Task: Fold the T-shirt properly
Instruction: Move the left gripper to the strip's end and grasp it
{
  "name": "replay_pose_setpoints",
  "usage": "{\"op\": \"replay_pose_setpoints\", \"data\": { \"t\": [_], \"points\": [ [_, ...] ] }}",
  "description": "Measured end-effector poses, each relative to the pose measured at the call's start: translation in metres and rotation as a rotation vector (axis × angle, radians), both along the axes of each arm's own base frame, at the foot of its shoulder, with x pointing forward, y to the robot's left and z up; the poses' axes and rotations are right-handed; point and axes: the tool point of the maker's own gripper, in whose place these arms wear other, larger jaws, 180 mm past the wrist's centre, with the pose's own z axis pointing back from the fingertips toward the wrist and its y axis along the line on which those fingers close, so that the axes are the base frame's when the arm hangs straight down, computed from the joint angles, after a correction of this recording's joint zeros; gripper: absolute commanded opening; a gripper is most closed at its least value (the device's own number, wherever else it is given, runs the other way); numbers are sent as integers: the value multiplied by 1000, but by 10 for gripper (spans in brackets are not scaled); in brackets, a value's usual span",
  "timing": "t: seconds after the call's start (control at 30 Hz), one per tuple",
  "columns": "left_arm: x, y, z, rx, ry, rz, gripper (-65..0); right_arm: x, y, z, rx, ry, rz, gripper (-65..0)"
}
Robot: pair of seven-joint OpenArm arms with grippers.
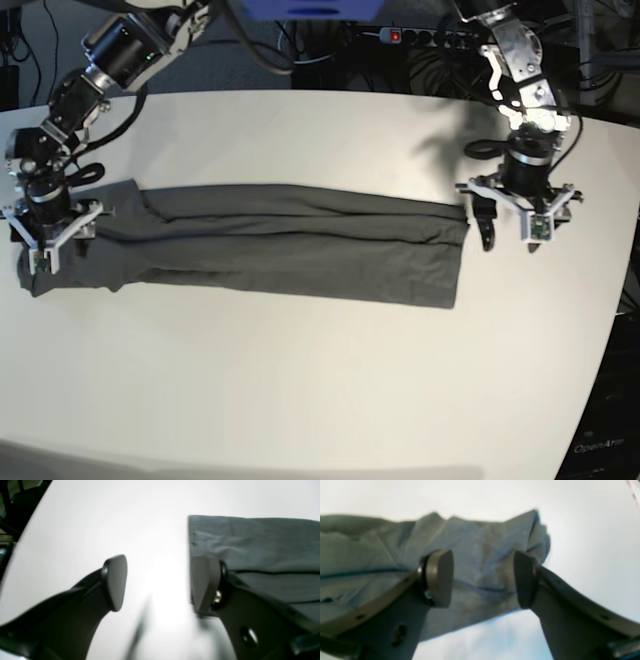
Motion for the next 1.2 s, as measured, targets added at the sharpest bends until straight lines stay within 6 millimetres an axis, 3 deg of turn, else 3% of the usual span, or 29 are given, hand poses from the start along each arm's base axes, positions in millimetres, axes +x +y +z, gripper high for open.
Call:
{"op": "replay_pose_setpoints", "data": {
  "t": [0.13,0.23,0.4,0.53,0.73,0.93,1.03,1.2],
  "points": [
    [-9,18,-2,27,17,28,-251,12,4,-15,75,-7,-5,-268],
    [-14,25,-4,29,26,46,-251,8,6,-35,126,30,-26,-283],
    [-15,32,-2,49,26,51,-251,12,3,-30,114,22,-27,-302],
    [-18,32,-11,38,47,54,-251,20,1,-27,126,-1,-22,-302],
    [-19,30,-16,28,61,51,-251,4,8,-65,201,85,-39,-302],
    [-19,29,-17,26,63,49,-250,3,7,-66,205,86,-45,-302],
    [-18,24,-16,7,57,31,-250,3,7,-66,205,87,-46,-302],
    [-22,-16,-20,-207,93,-147,-248,2,7,-67,205,89,-47,-302]
  ]
}}
